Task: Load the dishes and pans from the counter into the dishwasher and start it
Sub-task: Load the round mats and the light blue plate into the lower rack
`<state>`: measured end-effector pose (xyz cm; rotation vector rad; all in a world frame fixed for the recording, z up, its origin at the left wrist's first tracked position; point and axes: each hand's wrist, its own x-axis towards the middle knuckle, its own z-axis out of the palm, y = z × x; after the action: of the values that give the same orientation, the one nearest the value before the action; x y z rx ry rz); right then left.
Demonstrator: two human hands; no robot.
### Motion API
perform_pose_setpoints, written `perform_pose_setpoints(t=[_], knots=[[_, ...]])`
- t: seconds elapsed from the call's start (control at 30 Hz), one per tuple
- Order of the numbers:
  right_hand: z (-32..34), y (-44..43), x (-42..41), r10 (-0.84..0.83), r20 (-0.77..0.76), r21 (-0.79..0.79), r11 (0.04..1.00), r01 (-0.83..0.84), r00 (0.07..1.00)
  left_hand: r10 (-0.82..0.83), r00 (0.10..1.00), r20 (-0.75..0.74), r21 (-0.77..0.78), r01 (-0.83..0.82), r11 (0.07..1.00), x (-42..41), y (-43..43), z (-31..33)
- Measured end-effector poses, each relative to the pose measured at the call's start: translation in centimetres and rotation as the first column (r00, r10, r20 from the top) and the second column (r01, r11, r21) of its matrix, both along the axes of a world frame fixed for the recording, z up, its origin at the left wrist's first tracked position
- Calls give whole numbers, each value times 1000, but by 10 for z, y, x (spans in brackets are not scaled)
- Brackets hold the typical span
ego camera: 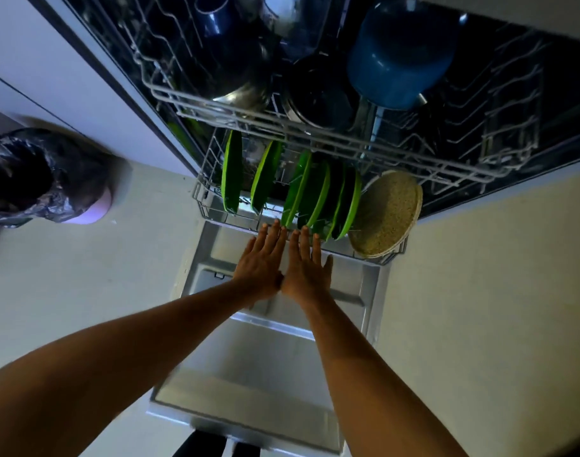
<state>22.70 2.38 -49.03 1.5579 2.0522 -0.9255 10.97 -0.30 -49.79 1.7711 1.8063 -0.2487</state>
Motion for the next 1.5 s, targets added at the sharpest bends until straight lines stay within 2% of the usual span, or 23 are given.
perform_pose_setpoints(t=[0.5,0.73,1.0,1.1,1.23,1.3,1.5], knots=[[-1,93,-7,-7,28,9,1000,7,1000,-1,1000,-4,12,1,1000,-9,94,-12],[2,130,-13,-10,15,-70,997,11,1000,-17,1000,4,-19,18,1000,-14,129,-6],[0,123,-11,-13,4,-26,1000,13,1000,-24,1000,-1,45,24,999,-15,123,-15],[-4,119,-8,-44,-57,12,999,44,997,-26,1000,8,57,25,998,-14,121,-11],[-8,107,3,-92,-202,193,972,131,975,31,991,129,134,-48,990,-13,113,0],[-11,87,11,-142,-241,199,961,192,960,58,978,201,164,-92,982,-12,96,4],[-31,-15,34,-178,-149,62,980,189,973,86,970,229,-34,-80,996,-9,-10,-27]])
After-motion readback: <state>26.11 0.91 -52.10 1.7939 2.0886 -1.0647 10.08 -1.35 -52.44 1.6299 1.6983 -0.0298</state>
